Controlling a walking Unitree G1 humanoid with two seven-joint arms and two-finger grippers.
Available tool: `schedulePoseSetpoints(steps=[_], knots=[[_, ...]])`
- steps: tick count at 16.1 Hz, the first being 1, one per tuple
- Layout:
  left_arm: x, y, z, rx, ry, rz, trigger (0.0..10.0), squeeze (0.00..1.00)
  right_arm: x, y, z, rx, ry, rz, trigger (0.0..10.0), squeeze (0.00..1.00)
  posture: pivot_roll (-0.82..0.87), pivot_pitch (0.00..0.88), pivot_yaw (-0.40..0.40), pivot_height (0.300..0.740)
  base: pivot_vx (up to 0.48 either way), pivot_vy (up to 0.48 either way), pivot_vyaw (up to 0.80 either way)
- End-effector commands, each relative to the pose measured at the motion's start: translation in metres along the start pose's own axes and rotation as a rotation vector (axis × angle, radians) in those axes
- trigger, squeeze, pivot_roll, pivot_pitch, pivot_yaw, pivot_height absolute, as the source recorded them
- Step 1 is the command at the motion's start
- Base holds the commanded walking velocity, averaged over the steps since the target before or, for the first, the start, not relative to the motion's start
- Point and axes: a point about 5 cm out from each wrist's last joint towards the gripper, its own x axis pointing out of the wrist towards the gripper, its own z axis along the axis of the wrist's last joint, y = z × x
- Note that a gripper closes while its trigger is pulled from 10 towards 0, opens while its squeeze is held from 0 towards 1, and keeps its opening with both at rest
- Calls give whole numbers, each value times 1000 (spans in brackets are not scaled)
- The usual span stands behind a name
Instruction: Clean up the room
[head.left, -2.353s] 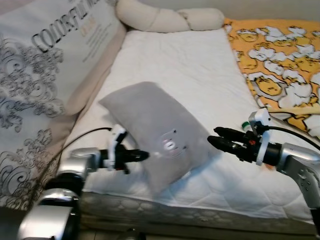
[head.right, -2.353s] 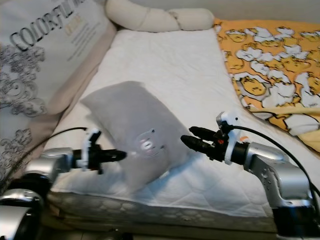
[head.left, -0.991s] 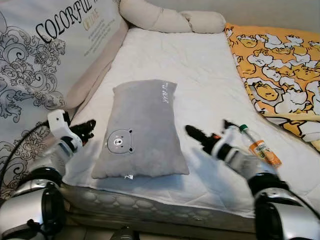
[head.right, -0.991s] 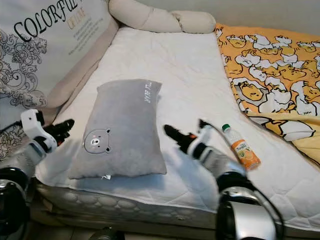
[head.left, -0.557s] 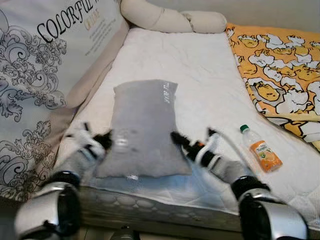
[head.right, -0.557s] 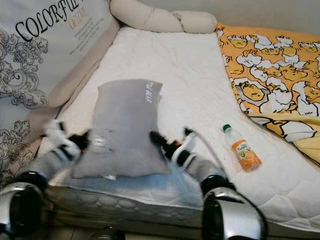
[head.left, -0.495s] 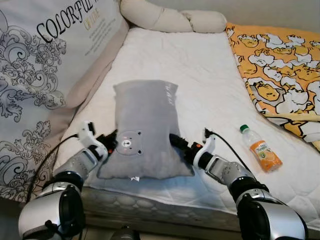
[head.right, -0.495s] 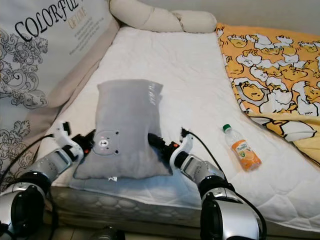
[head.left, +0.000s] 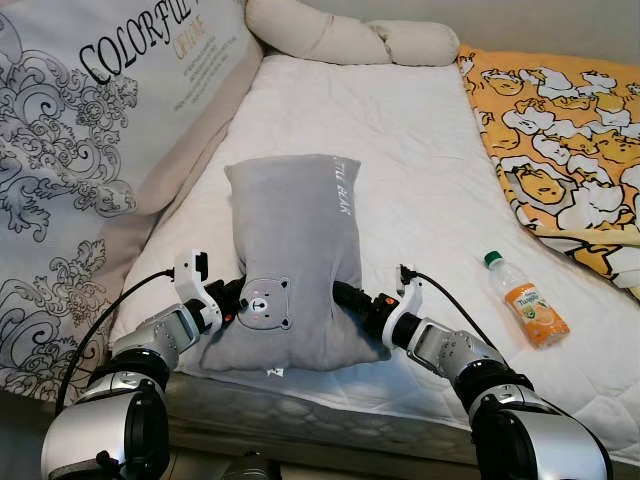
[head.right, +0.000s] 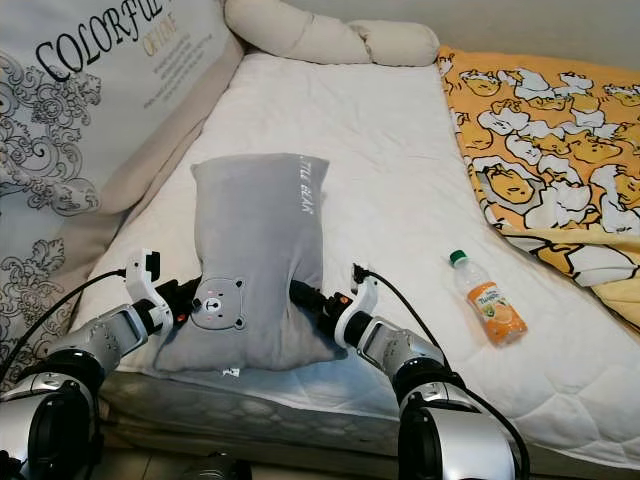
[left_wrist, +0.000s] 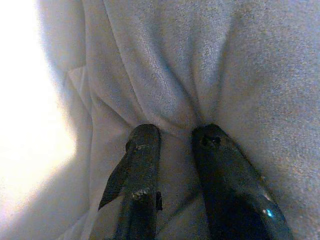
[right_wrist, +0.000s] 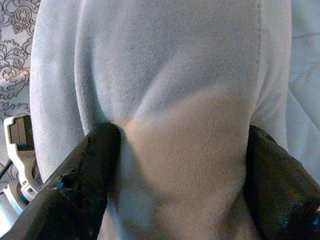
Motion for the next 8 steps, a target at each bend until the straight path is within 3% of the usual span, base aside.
schedulePoseSetpoints(steps=[1, 8], knots=[[7, -9, -12, 9, 53, -46, 0, 0, 3, 3, -5, -2, 21, 22, 0, 0, -5, 0, -12, 740, 0, 0, 0], [13, -17, -11, 87, 67, -69, 0, 0, 3, 2, -2, -8, -3, 5, 0, 0, -1, 0, -7, 740, 0, 0, 0]])
